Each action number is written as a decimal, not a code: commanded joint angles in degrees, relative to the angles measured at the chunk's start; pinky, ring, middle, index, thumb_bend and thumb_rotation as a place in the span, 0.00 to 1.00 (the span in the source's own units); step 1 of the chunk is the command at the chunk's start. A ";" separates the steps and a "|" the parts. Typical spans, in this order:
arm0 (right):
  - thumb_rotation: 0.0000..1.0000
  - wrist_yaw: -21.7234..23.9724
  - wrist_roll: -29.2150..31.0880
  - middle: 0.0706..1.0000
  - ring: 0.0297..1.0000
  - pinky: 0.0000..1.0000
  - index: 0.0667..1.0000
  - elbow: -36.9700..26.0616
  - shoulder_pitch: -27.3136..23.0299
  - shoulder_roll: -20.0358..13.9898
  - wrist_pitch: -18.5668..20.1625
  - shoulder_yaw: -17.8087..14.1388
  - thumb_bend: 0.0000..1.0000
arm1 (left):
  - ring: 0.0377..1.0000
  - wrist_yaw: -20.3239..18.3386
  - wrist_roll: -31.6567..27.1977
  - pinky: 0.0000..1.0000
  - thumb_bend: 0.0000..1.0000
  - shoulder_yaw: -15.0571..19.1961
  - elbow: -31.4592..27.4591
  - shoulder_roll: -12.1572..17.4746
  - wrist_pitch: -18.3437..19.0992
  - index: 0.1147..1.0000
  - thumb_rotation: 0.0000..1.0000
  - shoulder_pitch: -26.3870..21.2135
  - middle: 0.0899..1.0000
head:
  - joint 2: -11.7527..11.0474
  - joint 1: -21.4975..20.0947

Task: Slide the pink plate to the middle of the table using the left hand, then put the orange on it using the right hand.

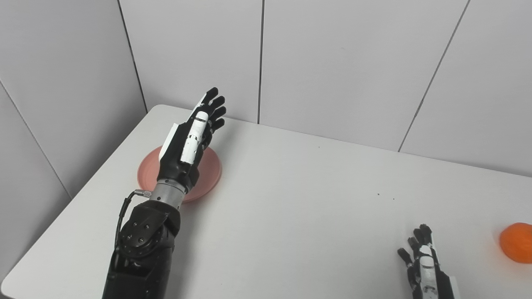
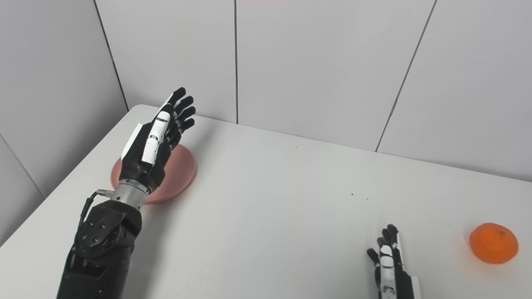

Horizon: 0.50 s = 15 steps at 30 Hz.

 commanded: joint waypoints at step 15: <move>1.00 0.50 0.63 1.00 1.00 1.00 1.00 -0.82 -0.14 -0.33 -1.86 -0.17 0.17 | 0.91 0.76 -5.90 0.91 0.39 9.05 3.54 6.32 -3.26 0.90 1.00 -4.29 0.92 | -0.31 1.09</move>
